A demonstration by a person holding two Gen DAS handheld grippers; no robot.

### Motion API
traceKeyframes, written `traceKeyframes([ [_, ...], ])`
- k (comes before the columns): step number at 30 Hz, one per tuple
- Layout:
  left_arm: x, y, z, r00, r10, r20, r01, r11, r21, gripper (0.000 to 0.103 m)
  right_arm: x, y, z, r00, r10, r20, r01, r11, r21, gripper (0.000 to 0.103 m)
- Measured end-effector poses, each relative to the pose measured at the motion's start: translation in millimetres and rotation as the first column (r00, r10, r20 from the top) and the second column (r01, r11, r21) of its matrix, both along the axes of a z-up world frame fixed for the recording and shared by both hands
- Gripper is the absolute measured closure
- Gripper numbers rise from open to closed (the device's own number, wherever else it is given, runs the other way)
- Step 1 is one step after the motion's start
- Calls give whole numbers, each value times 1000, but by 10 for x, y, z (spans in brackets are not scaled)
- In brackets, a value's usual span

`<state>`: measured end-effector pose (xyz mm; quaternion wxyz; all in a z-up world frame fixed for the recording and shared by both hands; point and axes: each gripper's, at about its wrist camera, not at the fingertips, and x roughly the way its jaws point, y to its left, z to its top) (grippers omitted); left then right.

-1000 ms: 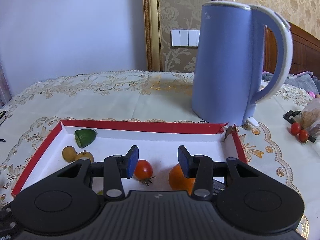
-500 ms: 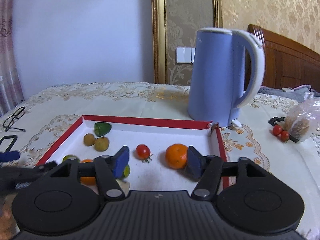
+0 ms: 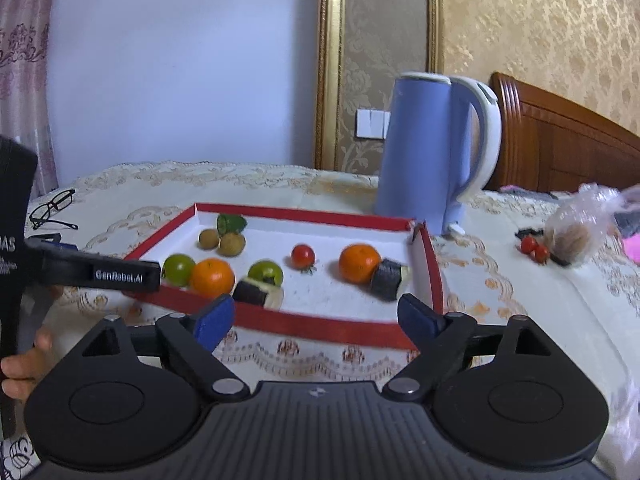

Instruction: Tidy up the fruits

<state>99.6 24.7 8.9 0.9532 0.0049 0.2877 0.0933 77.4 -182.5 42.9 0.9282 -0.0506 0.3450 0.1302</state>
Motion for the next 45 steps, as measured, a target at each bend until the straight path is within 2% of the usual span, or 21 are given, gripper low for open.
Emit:
traceKeyframes([
  [3, -13, -28, -6, 1000, -15, -14, 15, 1000, -10, 0, -54, -19, -58, 1000, -29, -1, 29, 1000, -1, 1],
  [11, -94, -116, -30, 999, -37, -29, 37, 999, -5, 0, -3, 1, -235, 998, -44, -46, 38, 992, -119, 1],
  [19, -114, -203, -64, 997, -60, -47, 60, 998, -3, 0, 49, -130, -324, 992, -101, -80, 92, 989, -116, 1],
  [27, -148, -256, -95, 996, -70, -58, 71, 997, 6, 0, 26, -151, -323, 992, -96, -78, 87, 990, -109, 1],
  [35, -154, -315, -113, 995, -76, -64, 79, 996, 31, 0, 17, -241, -312, 987, -141, -72, 135, 987, -81, 1],
  [41, -152, -346, -109, 994, -96, -60, 98, 995, 36, 0, 62, -203, -377, 984, -134, -114, 124, 987, -98, 1],
  [45, -131, -340, -131, 994, -92, -65, 95, 995, 40, 0, 49, -201, -387, 985, -129, -112, 118, 988, -103, 1],
])
